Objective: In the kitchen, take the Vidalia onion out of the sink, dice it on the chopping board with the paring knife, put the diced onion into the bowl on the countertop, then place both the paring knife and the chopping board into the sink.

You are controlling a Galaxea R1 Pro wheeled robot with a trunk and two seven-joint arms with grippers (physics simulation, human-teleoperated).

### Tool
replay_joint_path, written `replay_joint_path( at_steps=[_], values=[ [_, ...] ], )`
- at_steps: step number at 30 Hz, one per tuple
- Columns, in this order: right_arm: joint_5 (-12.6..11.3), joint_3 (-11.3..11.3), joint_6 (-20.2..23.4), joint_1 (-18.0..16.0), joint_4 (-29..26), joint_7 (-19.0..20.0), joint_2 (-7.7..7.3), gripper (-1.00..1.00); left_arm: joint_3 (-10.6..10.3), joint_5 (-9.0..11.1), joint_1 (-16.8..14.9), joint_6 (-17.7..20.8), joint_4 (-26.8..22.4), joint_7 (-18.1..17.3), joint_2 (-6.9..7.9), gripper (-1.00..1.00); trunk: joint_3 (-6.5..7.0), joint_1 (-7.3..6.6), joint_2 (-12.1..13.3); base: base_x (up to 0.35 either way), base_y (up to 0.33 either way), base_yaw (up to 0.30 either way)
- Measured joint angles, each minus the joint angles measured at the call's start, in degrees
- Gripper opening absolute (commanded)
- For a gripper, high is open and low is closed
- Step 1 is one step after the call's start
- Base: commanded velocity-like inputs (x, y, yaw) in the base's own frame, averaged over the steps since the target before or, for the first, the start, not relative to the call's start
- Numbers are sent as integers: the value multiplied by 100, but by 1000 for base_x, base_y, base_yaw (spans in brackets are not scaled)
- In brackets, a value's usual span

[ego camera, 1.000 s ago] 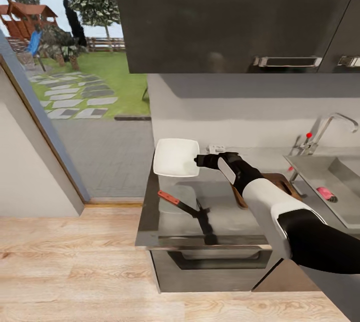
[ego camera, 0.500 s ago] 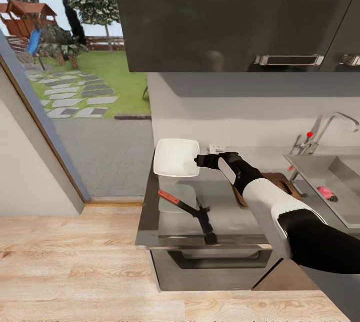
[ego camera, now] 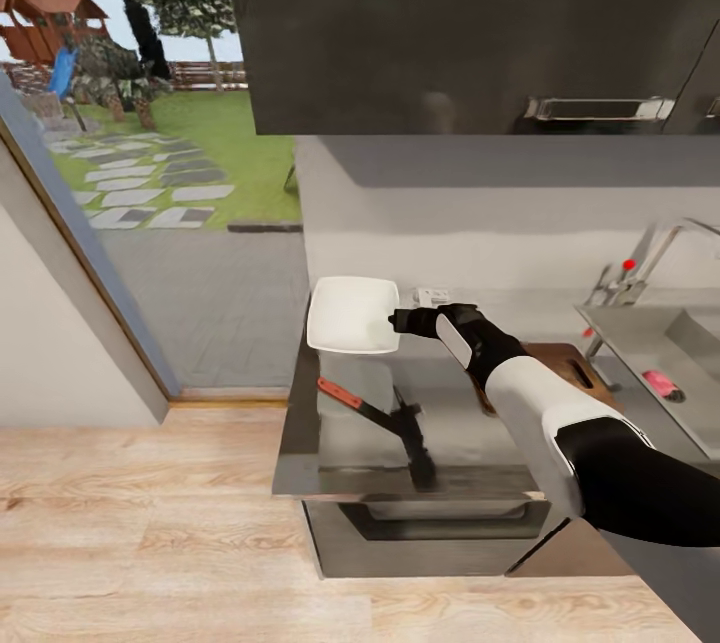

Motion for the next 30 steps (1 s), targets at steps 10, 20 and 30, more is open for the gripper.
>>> replay_joint_path(
  at_steps=[10,20,30],
  values=[
    [4,-1,1,0,0,0,8,-100,2,0,0,-4,0,0,3,100,-91,2,1,198,130,0],
    [4,-1,0,-1,0,0,1,-100,-1,0,0,-3,7,-1,-1,100,-167,3,0,15,8,0],
    [2,-2,0,-1,2,-1,7,-100,-1,-2,0,-4,5,7,-1,100,-172,3,0,0,-160,0]
  ],
)
